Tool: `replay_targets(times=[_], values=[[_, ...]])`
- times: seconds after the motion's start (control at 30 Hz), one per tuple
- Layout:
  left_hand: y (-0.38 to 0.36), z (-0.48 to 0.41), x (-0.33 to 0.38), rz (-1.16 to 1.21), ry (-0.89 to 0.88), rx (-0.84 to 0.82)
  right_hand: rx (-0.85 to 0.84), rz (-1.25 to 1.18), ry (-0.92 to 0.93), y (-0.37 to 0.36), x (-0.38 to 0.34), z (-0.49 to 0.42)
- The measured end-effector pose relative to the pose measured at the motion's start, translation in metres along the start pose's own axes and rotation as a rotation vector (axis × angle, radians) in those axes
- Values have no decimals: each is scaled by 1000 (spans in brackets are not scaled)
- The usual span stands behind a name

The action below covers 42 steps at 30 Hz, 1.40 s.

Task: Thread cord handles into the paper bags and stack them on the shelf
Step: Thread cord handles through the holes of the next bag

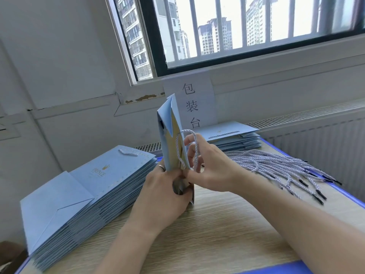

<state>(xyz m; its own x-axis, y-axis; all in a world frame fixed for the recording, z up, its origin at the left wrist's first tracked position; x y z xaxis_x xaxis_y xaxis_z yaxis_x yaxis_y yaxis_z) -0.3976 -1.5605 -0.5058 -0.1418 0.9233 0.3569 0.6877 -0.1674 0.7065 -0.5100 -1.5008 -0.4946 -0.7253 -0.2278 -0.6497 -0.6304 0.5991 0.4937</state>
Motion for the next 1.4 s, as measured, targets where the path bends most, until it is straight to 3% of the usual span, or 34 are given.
replay_targets(times=[0.23, 0.53, 0.93, 1.2, 1.4], values=[[26, 3, 19, 115, -163, 204, 35, -100, 2, 5, -6, 2], [42, -13, 16, 41, -104, 524, 0, -88, 22, -3, -12, 4], [51, -26, 9, -191, -149, 564, -12, -75, 47, -10, -11, 4], [40, -22, -11, -203, -36, 458, -69, -37, 13, -19, -9, 5], [25, -13, -9, -87, -36, 304, -62, -34, -32, -16, -8, 7]])
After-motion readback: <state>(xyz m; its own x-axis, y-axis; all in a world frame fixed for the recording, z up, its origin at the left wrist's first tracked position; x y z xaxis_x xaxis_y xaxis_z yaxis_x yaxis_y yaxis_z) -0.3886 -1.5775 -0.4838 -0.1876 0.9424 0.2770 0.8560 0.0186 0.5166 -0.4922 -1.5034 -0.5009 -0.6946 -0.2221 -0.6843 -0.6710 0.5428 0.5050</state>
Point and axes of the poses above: each hand's wrist, its own z-axis away from the middle knuckle, its own y-axis out of the back of the hand, x = y × z, the point moved 7 cm from there along -z, towards the middle knuckle, and after that the axes turned 1 degree about x, right-handed, at the moved point
